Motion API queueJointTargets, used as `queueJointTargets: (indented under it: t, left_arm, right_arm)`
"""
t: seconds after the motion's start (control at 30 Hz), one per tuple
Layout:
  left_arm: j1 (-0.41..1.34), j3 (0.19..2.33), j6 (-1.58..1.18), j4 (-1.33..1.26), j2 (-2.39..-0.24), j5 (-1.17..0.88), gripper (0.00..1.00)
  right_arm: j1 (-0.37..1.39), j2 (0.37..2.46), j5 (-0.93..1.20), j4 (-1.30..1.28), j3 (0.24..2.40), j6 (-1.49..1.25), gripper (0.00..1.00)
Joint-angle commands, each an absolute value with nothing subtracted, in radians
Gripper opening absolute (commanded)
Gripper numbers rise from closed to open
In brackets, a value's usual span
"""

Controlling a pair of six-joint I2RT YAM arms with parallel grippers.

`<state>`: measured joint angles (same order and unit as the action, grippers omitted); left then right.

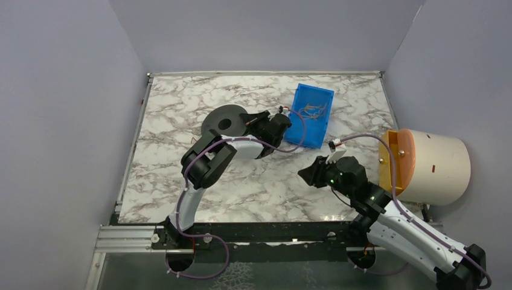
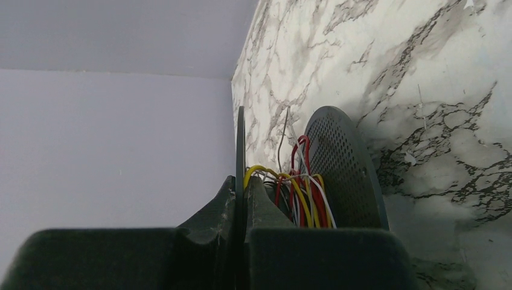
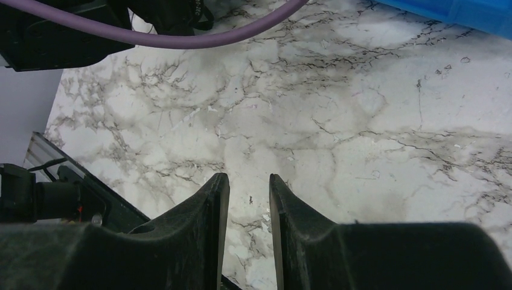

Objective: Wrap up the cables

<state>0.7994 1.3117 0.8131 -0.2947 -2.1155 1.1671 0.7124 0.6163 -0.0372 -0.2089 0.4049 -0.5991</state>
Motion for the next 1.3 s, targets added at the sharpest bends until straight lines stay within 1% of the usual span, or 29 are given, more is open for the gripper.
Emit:
queueJointTargets:
  t: [0.0, 0.2, 0.3, 0.43, 0.6, 0.77, 1.0, 1.27]
  left_arm:
    - [0.795, 1.348, 0.815, -0.324, -2.159, 1.174, 0.00]
    - [0.792, 1.387, 0.797, -0.322, -2.203, 1.176, 0.00]
    - [0.793, 1.387, 0.781, -0.321, -2.210, 1.179, 0.20]
    - [0.794, 1.387, 0.738, -0.286, -2.207, 1.181, 0.31]
    - [0.795, 1.391, 0.627, -0.189, -2.195, 1.159, 0.48]
    - [0.797, 1.421, 0.436, -0.026, -2.186, 1.093, 0.62]
    - [0.802, 1.435, 0.212, 0.128, -2.149, 0.965, 0.71]
    - [0.804, 1.370, 0.068, 0.178, -2.072, 0.866, 0.80]
  right_arm:
    - [0.717, 0.626, -0.040, -0.178, 0.406, -0.584, 0.36]
    - [0.717, 0.642, -0.051, -0.178, 0.407, -0.574, 0.37]
    - [0.718, 0.645, -0.056, -0.175, 0.409, -0.572, 0.38]
    - [0.717, 0.650, -0.056, -0.174, 0.417, -0.570, 0.38]
    - [0.718, 0.651, -0.055, -0.181, 0.421, -0.572, 0.39]
    - [0.718, 0.642, -0.058, -0.204, 0.430, -0.574, 0.39]
    - [0.718, 0.619, -0.071, -0.253, 0.459, -0.577, 0.39]
    - [0.718, 0.610, -0.062, -0.279, 0.466, -0.594, 0.39]
